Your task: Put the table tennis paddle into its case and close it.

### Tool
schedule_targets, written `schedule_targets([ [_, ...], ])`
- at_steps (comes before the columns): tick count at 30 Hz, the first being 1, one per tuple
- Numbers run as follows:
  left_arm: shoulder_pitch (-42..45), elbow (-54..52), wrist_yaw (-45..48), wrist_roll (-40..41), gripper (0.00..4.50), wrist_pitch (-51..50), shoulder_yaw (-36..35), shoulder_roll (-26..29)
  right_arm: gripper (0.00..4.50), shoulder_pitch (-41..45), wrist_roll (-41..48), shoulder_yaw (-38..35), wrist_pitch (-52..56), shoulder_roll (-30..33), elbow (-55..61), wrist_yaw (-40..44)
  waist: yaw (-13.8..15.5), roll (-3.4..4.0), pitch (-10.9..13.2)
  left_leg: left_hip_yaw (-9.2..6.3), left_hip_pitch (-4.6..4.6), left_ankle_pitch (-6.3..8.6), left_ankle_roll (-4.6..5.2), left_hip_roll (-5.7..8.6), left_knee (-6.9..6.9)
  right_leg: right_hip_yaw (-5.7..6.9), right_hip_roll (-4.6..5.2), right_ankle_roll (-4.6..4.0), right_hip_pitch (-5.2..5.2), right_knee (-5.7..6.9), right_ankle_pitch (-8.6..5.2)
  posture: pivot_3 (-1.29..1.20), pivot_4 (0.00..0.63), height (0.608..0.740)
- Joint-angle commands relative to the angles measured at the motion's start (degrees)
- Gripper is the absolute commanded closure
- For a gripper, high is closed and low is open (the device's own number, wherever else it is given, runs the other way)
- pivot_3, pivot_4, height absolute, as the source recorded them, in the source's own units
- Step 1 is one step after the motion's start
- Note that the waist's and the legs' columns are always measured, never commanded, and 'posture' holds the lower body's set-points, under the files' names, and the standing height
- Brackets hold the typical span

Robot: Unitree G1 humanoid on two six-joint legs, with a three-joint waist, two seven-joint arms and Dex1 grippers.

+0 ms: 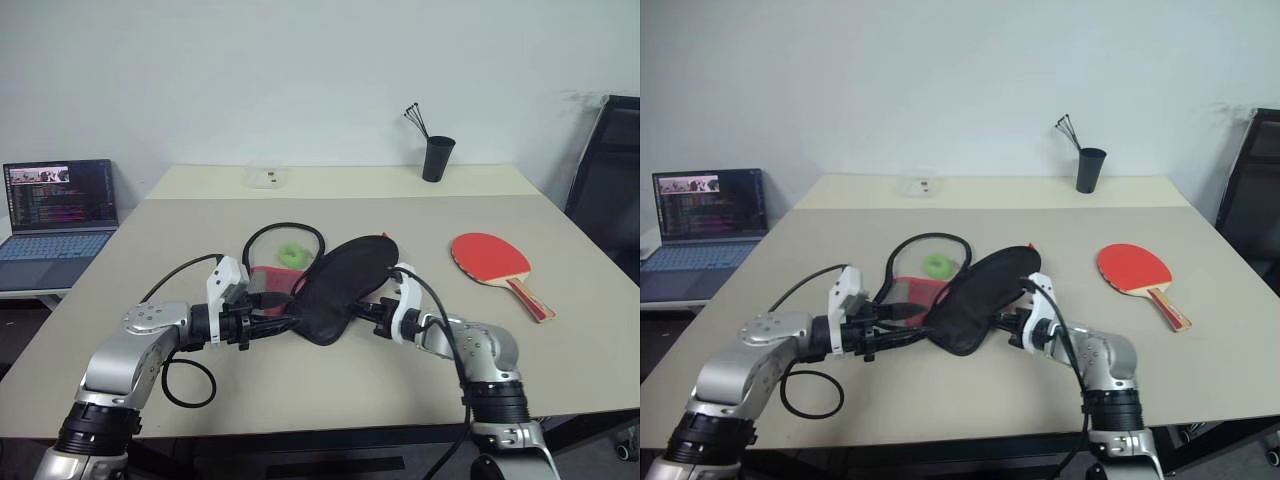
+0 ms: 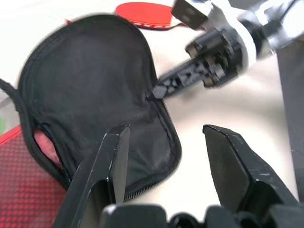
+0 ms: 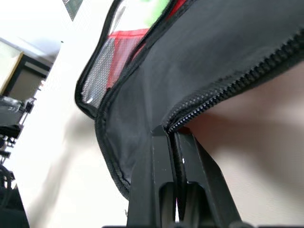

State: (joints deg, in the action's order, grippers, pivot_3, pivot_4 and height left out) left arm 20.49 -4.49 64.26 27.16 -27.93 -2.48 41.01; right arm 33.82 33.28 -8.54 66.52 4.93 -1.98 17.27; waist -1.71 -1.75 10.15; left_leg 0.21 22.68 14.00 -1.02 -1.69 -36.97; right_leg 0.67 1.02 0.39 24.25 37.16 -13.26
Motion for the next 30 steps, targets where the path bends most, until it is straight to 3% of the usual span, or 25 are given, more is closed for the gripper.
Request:
schedule_targets([
  [1,0.30,-2.48,-0.12,0.33,1.83,1.30,-0.16,-0.15,4.49,2.32,1.59,-0.96,1.90,5.03,-0.29,3.63,0.00,0.00,0.00,0.01,0.00,0.00,0.00,0.01,0.00,0.02,0.00,0.00,0.00,0.00,0.00,0.00,0.150,0.740],
  [7,0.69,-2.18,0.31,-0.07,1.83,1.91,0.59,-0.32,4.49,6.30,-0.49,2.84,1.82,17.56,-7.65,12.39,0.04,0.01,0.01,0.15,0.00,0.00,0.00,0.04,0.00,0.01,-0.01,0.00,-0.02,-0.03,0.00,0.00,0.150,0.740],
  [13,1.81,-1.84,1.13,-0.48,1.83,2.75,2.13,-0.65,4.49,10.61,-5.35,10.23,-3.26,26.26,-16.45,22.50,0.04,0.00,0.01,0.19,0.02,0.00,0.01,0.08,0.00,0.02,-0.07,0.00,-0.01,-0.06,0.00,0.00,0.150,0.740],
  [19,3.26,-0.35,2.10,-1.53,1.83,4.37,4.03,-1.34,4.49,15.50,-11.53,15.94,-9.63,30.50,-25.76,29.87,0.05,0.00,0.01,0.21,0.03,0.00,0.01,0.10,-0.01,0.01,-0.08,0.01,-0.01,-0.08,0.00,0.00,0.150,0.740],
  [30,3.42,0.87,2.06,-2.63,1.83,6.30,5.62,-2.84,4.49,26.05,-21.69,18.92,-22.68,29.10,-44.69,34.95,0.04,0.00,0.01,0.24,0.03,0.00,0.01,0.09,-0.01,0.00,-0.08,0.00,0.01,-0.07,0.00,0.00,0.150,0.740],
])
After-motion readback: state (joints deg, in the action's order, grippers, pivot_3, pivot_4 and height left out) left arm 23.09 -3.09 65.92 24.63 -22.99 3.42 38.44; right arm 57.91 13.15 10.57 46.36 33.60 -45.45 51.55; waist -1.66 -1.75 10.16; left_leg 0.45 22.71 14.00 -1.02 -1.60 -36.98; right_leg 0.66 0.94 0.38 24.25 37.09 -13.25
